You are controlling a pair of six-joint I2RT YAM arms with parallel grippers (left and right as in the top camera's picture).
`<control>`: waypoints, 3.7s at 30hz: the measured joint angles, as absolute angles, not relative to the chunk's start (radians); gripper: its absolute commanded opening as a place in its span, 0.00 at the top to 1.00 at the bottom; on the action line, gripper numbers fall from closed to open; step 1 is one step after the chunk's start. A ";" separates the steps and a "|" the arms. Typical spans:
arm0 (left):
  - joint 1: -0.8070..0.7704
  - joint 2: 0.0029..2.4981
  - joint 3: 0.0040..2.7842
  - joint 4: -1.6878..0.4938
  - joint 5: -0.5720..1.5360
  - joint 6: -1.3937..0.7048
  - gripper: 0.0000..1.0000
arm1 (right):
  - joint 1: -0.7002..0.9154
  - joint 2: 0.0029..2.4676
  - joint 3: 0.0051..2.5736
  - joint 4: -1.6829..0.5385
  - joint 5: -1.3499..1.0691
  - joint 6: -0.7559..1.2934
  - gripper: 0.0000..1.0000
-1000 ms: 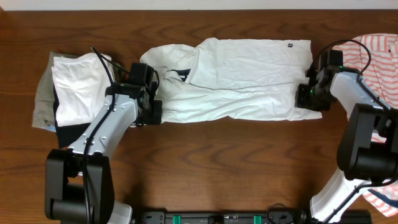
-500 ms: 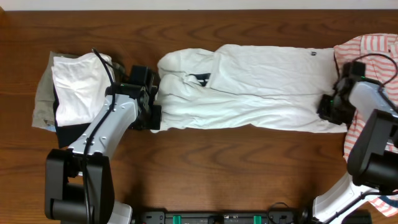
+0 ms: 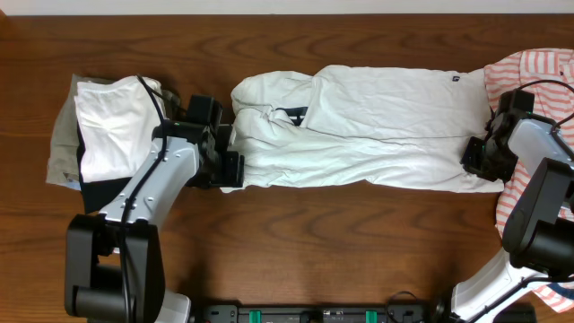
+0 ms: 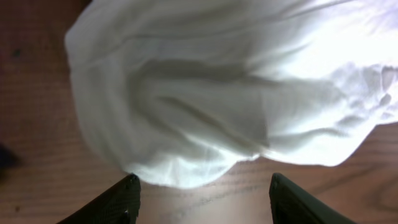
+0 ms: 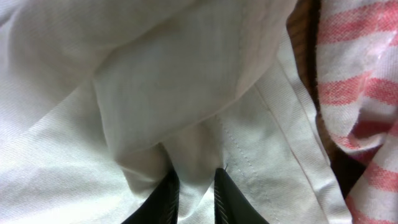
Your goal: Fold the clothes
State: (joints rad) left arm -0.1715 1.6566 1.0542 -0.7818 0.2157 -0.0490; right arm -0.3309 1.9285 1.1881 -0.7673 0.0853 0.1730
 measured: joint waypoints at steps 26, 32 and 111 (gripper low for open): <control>-0.171 1.657 0.973 -0.610 0.184 -0.052 0.47 | -0.331 1.929 1.188 -0.770 0.084 0.175 0.82; -0.171 1.657 0.934 -0.561 0.188 -0.049 0.94 | -0.331 1.929 1.188 -0.769 0.084 0.175 0.82; -0.278 2.016 1.435 -0.406 0.126 0.029 0.51 | -0.271 1.794 1.644 -1.090 -0.139 0.059 0.54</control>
